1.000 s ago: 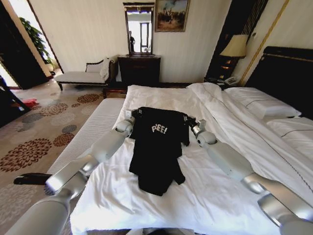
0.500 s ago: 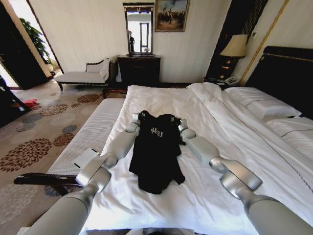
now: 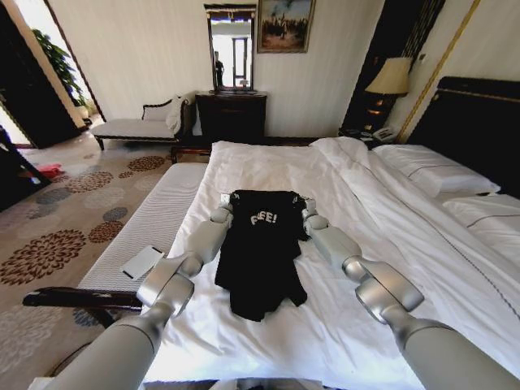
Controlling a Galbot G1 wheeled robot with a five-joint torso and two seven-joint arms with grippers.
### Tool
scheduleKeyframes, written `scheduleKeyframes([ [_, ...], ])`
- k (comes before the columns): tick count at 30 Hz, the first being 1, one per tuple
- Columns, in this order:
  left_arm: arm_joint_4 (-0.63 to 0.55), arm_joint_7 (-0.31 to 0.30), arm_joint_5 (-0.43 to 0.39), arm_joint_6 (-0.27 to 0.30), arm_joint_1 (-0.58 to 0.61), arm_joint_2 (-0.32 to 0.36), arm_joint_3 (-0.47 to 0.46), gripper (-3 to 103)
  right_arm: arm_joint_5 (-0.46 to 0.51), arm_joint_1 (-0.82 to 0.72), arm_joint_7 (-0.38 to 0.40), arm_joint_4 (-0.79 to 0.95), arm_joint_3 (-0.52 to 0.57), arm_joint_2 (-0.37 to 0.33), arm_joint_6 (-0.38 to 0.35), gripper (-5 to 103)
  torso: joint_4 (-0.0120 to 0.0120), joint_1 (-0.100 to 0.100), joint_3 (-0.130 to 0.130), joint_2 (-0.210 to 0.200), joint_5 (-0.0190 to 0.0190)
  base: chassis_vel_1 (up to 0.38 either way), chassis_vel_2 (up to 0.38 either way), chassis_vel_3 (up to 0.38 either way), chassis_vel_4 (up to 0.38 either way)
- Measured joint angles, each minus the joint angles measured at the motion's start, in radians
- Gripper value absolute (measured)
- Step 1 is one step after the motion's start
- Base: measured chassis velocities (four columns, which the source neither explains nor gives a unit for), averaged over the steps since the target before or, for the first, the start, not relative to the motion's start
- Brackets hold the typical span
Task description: Fold the clothes on the bed.
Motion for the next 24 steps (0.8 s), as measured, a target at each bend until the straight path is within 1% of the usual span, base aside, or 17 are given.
scheduleKeyframes([
  [1,0.015,0.003,0.012,-0.004,-0.008,-0.011,-0.004,1,-0.007,0.001,0.000,-0.007,0.007,0.005,0.002,1,-0.0009,0.000,0.000,0.000,0.0000,0.000,0.000,0.000,0.000],
  [2,0.026,0.003,0.020,-0.006,-0.013,-0.014,-0.008,1,-0.011,0.002,0.002,-0.008,0.013,0.008,0.002,1,-0.0010,0.000,0.000,0.000,0.0001,0.000,0.000,0.000,0.000],
  [6,0.040,-0.002,0.042,-0.008,-0.013,-0.017,-0.023,1,-0.027,0.000,0.017,-0.002,0.019,0.015,0.000,1,0.0001,0.000,0.000,0.000,0.0002,0.000,0.000,0.000,0.000],
  [9,0.040,-0.018,0.056,0.007,-0.006,-0.016,-0.043,1,-0.031,-0.002,0.022,0.000,0.019,0.015,-0.008,1,0.0005,0.000,0.000,0.000,-0.0001,0.000,0.000,0.000,0.000],
  [10,0.040,-0.023,0.060,0.016,0.000,-0.016,-0.047,1,-0.031,-0.003,0.021,0.000,0.019,0.015,-0.010,-2,0.0006,0.000,0.000,0.000,-0.0001,0.000,0.000,0.000,0.000],
  [12,0.013,-0.030,0.068,0.047,0.024,-0.012,-0.044,1,-0.031,-0.009,0.011,0.000,0.021,0.012,-0.011,8,0.0004,0.000,0.000,0.000,0.0000,0.000,0.000,0.000,0.000],
  [13,0.013,-0.030,0.068,0.047,0.024,-0.012,-0.044,1,-0.031,-0.009,0.011,0.000,0.021,0.012,-0.011,8,0.0004,0.000,0.000,0.000,0.0000,0.000,0.000,0.000,0.000],
  [14,-0.013,-0.030,0.062,0.065,0.041,-0.006,-0.030,-1,-0.031,-0.012,0.006,0.000,0.025,0.011,-0.011,13,-0.0001,0.000,0.000,0.000,0.0000,0.000,0.000,0.000,0.000],
  [16,-0.046,-0.030,0.053,0.087,0.067,0.002,-0.011,10,-0.032,-0.019,-0.006,0.002,0.026,0.004,-0.012,24,-0.0002,0.000,0.000,0.000,-0.0001,0.000,0.000,0.000,0.000],
  [18,-0.055,-0.030,0.056,0.094,0.075,0.003,-0.006,10,-0.033,-0.024,-0.010,0.003,0.024,0.001,-0.013,24,-0.0002,0.000,0.000,0.000,-0.0001,0.000,0.000,0.000,0.000],
  [22,-0.060,-0.034,0.075,0.105,0.085,0.000,-0.001,31,-0.034,-0.046,-0.030,0.013,0.014,-0.016,-0.014,45,0.0000,0.000,0.000,0.000,0.0001,0.000,0.000,0.000,0.000],
  [24,-0.058,-0.035,0.077,0.105,0.084,0.000,-0.001,31,-0.033,-0.048,-0.032,0.016,0.013,-0.019,-0.014,45,0.0000,0.000,0.000,0.000,0.0001,0.000,0.000,0.000,0.000],
])
